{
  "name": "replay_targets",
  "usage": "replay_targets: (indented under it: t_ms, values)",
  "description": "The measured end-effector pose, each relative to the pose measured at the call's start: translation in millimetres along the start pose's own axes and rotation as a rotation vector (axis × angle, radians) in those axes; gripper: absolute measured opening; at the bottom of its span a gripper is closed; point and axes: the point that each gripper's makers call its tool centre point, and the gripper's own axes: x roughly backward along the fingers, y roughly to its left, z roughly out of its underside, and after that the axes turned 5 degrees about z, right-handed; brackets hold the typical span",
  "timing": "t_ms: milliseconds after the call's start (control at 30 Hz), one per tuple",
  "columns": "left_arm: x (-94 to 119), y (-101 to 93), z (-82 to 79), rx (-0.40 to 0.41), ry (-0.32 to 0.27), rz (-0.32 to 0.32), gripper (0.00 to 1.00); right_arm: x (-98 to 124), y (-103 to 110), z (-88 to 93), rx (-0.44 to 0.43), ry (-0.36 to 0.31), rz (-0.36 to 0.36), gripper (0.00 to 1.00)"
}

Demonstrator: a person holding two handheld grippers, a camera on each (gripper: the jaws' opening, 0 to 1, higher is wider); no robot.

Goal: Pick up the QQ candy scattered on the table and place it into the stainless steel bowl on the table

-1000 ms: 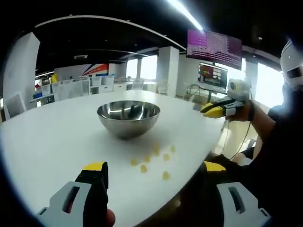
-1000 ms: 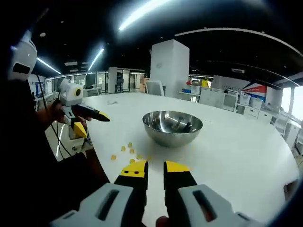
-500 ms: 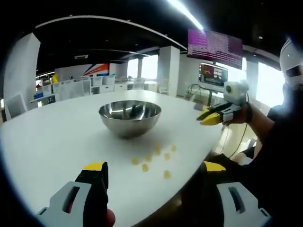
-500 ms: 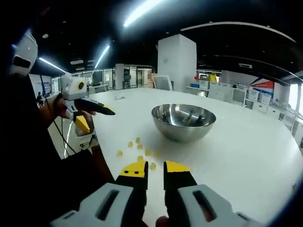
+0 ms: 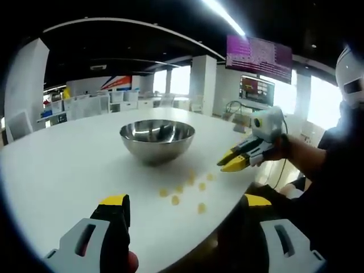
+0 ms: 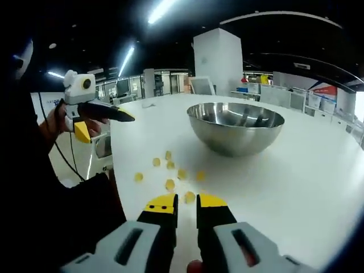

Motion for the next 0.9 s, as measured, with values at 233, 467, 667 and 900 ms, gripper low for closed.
replay_targets:
  t_ms: [233,467,667,900]
  values:
    - [3.3,2.8,1.7,0.007,0.0,-0.011,0.8,-19.4,-0.5,4.0,-0.016,0.012,0.002,0.14]
    - [5.2,4.9,4.4,0.015,0.003,-0.017,0.8,-25.1,0.4,6.5,0.004,0.024,0.002,0.13]
    - [3.8,5.2,4.4,0.016,0.002,-0.014,0.8,-25.3,0.9,8.0,0.021,0.027,0.006,0.11]
    - [2.0,4.1,4.7,0.017,0.002,-0.01,0.8,-24.4,-0.4,10.7,0.022,0.03,0.009,0.1]
